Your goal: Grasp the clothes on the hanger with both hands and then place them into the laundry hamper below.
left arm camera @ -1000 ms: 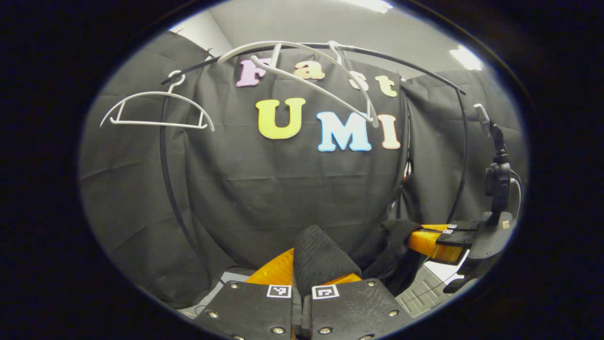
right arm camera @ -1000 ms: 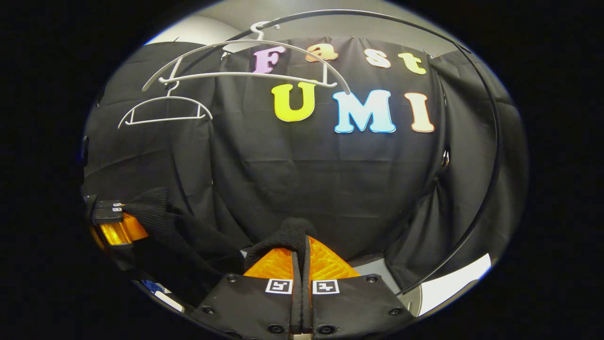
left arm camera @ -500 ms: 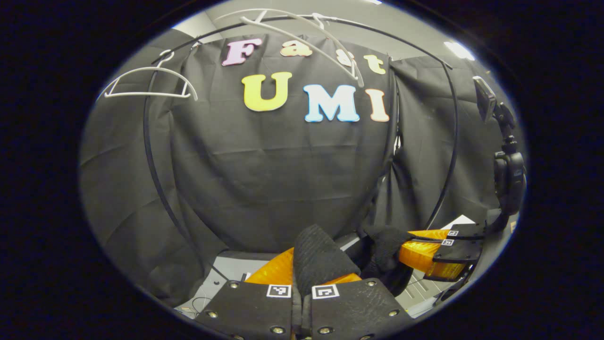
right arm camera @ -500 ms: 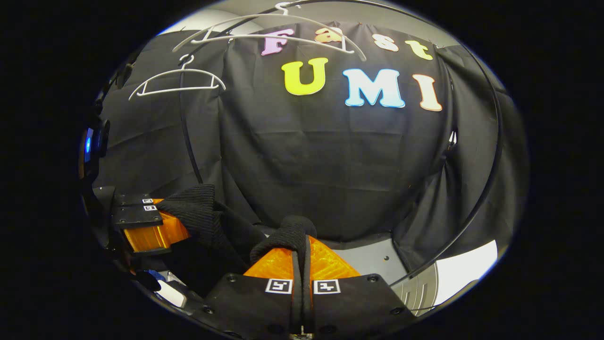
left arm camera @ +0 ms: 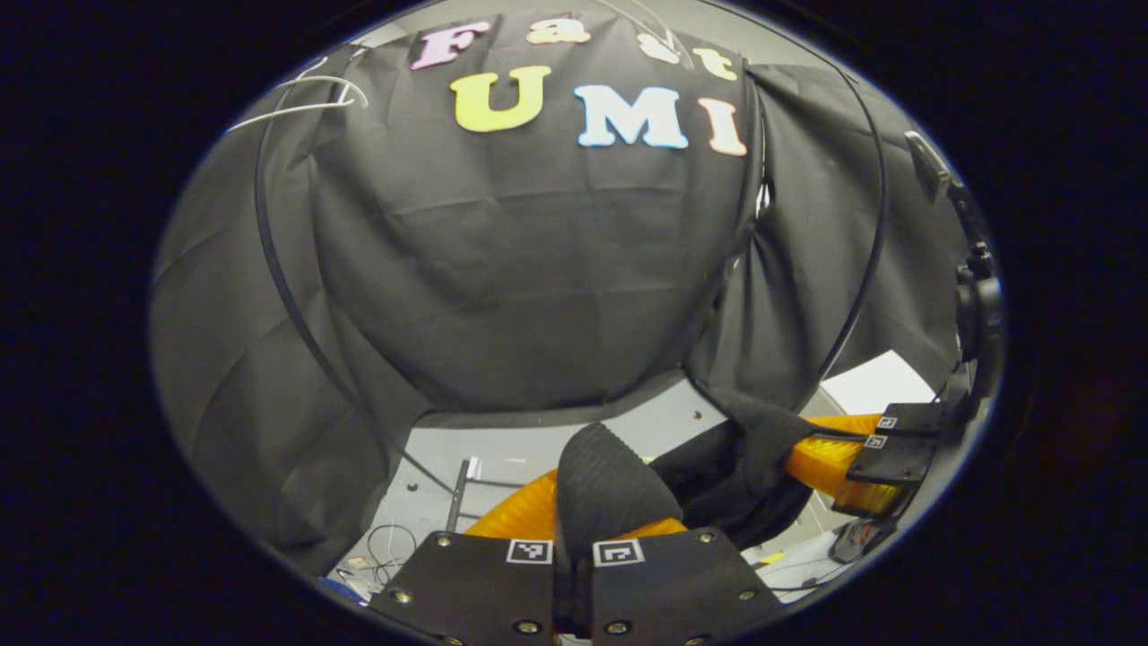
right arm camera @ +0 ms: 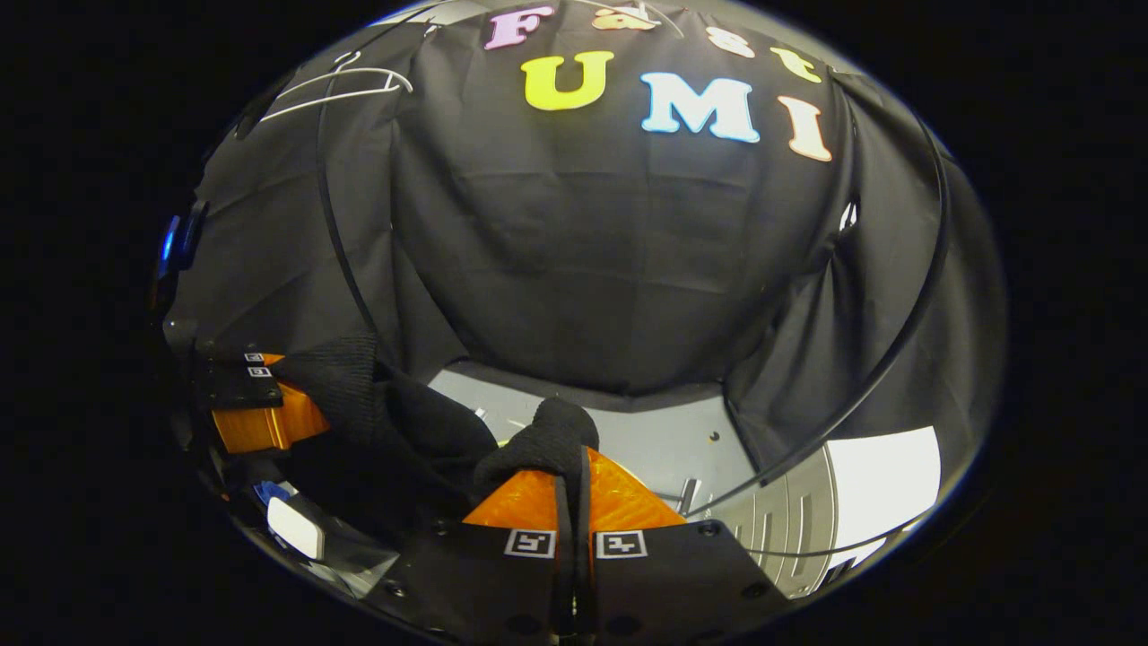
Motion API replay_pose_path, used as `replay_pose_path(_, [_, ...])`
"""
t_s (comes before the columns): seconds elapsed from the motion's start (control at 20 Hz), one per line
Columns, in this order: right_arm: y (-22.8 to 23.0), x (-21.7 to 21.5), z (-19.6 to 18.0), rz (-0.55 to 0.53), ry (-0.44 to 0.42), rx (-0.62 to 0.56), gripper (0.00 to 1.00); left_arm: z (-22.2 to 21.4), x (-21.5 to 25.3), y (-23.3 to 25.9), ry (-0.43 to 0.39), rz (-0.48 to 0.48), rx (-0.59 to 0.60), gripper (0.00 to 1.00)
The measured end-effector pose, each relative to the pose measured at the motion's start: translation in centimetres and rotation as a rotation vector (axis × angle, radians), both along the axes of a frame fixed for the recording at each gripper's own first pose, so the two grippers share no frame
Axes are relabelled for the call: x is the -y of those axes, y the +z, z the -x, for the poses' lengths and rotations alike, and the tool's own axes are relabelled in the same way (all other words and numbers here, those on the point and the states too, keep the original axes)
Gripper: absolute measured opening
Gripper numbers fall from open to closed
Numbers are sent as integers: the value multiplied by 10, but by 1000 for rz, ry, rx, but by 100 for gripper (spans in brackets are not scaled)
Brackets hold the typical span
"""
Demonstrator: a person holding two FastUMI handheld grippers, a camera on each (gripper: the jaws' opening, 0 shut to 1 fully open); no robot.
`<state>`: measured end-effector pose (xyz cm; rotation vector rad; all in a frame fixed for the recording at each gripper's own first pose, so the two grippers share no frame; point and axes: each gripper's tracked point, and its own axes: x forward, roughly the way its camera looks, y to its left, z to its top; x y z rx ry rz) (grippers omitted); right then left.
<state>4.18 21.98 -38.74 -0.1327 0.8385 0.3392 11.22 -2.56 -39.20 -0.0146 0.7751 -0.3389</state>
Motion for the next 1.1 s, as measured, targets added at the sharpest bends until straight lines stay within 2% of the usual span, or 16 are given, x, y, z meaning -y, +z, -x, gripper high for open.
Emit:
replay_pose_path(0.15, [-18,6,17,43,18,-45,9,17,0,-28,3,-16,-94,2])
replay_pose_path(0.2, [-20,7,22,51,20,-71,6,21,-1,-36,8,-20,-125,1])
replay_pose_path(0.35, [-33,11,36,61,3,-129,10,32,-6,-51,28,-29,-176,2])
replay_pose_path(0.45, [-38,16,42,75,1,-156,15,39,-3,-54,33,-3,-200,4])
replay_pose_path(0.55, [-39,22,45,84,-6,-163,29,40,-2,-53,37,7,-205,17])
replay_pose_path(0.6, [-35,23,43,73,-15,-146,32,42,-3,-56,39,5,-195,37])
replay_pose_path(0.75, [-24,19,34,46,-18,-115,83,42,-15,-45,63,-28,-151,96])
replay_pose_path(0.8, [-21,22,36,48,-18,-109,100,43,-17,-45,70,-30,-140,98])
replay_pose_path(1.1, [10,29,41,14,-51,-60,99,48,-36,-16,90,-51,-67,98])
